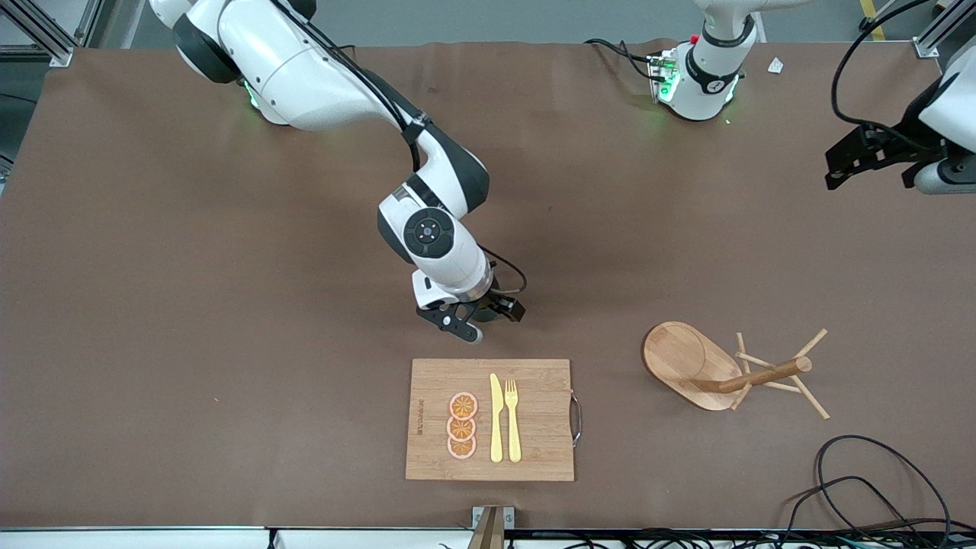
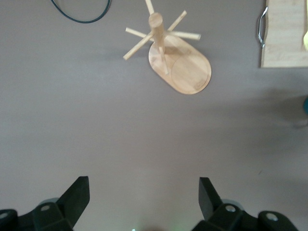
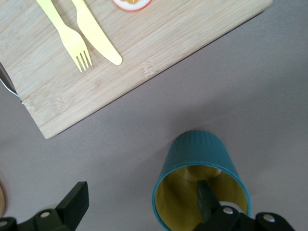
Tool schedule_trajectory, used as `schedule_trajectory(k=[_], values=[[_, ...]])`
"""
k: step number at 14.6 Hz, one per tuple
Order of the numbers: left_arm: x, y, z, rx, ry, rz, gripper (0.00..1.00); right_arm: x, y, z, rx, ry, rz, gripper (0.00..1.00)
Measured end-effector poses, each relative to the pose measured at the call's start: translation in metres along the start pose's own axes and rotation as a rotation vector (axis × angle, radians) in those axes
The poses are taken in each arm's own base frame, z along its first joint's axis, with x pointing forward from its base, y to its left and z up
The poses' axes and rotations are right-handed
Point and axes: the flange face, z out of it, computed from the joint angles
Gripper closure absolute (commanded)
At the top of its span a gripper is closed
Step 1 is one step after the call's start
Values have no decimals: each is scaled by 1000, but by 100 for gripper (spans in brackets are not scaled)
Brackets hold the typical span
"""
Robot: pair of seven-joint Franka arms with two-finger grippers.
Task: Transfer cup from left to right arm and place
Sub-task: 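Grasp the teal mug's rim with the right gripper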
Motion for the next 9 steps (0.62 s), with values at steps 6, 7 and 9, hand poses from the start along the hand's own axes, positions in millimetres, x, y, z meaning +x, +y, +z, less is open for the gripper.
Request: schedule_trajectory(k=[6,7,9], values=[[-1,4,2,1,-6,23,0,-11,0,22,-28,40,-57,65],[-1,4,2,1,-6,24,0,-11,1,24,-31,39,-58,71],[-1,4,2,1,-6,25,0,-11,1,25,-32,40,-59,82]])
